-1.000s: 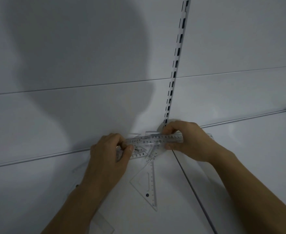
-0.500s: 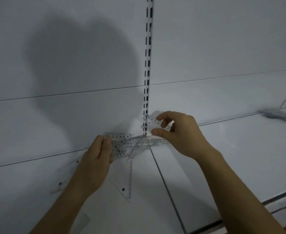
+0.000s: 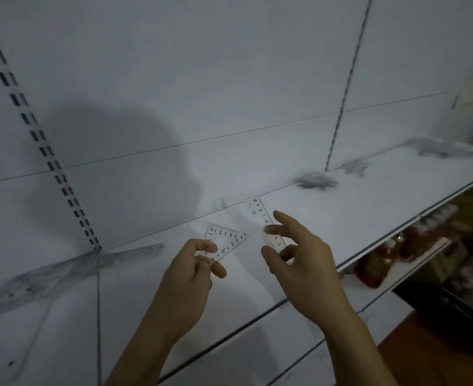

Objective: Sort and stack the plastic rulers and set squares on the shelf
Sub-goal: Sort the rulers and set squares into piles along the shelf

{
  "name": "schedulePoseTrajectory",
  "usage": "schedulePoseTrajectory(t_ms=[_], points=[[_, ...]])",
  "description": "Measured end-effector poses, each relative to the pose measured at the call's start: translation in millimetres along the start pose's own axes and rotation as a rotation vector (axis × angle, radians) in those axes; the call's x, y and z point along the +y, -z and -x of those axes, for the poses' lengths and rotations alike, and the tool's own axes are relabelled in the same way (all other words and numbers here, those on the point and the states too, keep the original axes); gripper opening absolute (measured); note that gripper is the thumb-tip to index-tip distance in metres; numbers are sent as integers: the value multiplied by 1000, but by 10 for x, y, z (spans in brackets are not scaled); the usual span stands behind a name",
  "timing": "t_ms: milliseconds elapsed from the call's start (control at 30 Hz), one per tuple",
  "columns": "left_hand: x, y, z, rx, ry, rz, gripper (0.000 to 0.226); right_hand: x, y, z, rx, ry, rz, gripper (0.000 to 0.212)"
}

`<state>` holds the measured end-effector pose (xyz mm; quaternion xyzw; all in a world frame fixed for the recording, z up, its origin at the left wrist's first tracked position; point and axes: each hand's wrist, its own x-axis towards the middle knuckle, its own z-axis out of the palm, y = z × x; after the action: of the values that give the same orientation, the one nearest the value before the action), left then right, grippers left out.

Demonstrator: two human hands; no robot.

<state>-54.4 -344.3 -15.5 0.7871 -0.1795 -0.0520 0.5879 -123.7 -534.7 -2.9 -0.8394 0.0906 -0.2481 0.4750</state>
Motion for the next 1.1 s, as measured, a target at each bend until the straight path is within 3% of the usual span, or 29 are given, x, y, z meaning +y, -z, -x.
schedulePoseTrajectory(t_ms=[167, 467, 967, 1100], points=[[209, -931, -263, -21, -41, -62, 29, 514, 955, -144, 110, -106, 60, 42], [499, -2157, -734, 62, 26, -132, 12, 1324, 1906, -485, 61, -183, 74, 41], [464, -2737, -2800, 126, 108, -352, 12, 1976, 2333, -1765, -61, -136, 253, 42], [379, -2709, -2955, 183, 17, -587, 26, 2125, 2311, -2189, -35, -93, 260, 43]])
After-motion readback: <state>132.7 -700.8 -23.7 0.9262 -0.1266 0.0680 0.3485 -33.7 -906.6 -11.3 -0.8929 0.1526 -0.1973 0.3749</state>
